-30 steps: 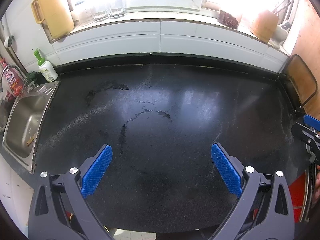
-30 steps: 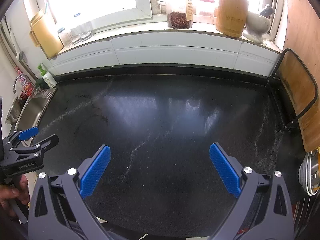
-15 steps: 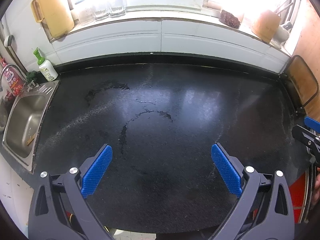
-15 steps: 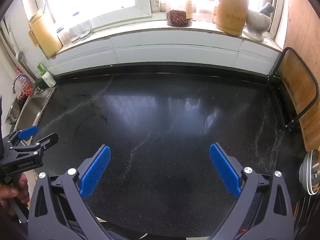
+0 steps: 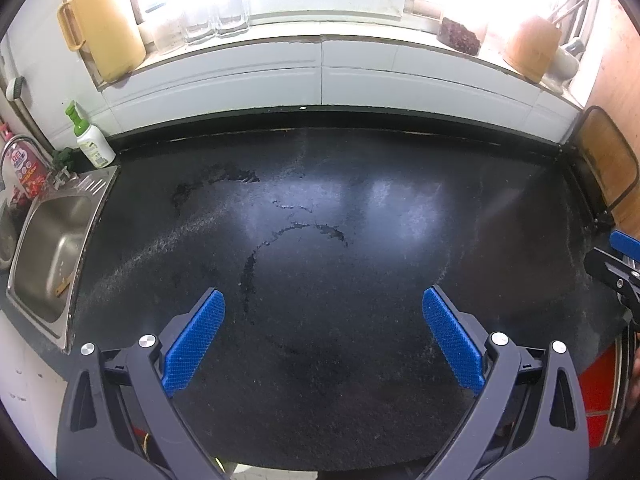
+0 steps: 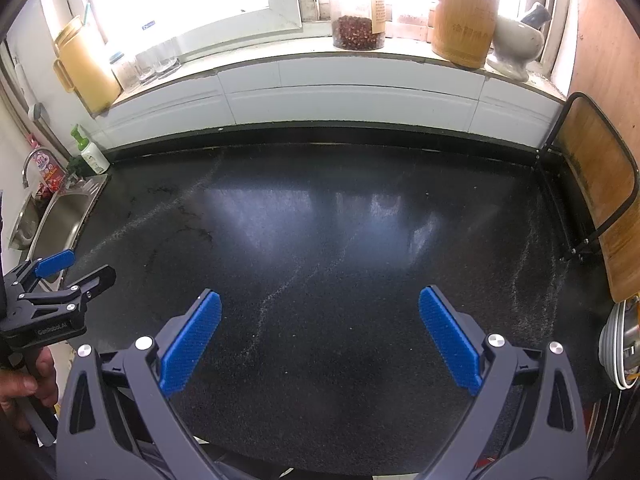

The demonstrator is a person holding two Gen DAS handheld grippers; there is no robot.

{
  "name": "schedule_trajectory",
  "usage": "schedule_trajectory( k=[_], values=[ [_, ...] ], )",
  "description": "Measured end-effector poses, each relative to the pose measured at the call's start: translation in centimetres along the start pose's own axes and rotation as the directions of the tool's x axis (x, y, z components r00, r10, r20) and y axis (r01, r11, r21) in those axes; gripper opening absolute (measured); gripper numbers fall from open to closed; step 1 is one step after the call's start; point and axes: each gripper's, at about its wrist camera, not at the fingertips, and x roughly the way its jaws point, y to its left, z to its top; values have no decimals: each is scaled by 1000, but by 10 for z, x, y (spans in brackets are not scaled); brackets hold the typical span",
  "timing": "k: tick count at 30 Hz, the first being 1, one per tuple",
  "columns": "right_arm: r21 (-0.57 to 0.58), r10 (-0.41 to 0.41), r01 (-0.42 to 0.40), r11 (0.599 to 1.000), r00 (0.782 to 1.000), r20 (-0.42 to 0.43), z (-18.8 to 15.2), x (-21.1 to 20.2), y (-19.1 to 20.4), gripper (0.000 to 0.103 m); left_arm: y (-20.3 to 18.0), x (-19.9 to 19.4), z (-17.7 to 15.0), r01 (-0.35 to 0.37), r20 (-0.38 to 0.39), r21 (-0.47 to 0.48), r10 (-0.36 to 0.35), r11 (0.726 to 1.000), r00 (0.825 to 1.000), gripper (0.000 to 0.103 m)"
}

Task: Collect trash

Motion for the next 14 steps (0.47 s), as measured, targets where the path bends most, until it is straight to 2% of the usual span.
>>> schedule_trajectory(
  k=[5,11,14],
  values=[
    [2,-3,3,1000,1000,-3,1,3,1,96,0,-2,0,-8,28,11,8,1000,1000,96],
    [5,2,-2,1000,1000,-13,3,13,-1,96,7,9,3,6,-6,-15,-6,1000,1000,96],
    [13,2,-2,1000,1000,-12,5,20,-4,96,13,18,2,-4,14,-4,4,1000,1000,96]
  ],
)
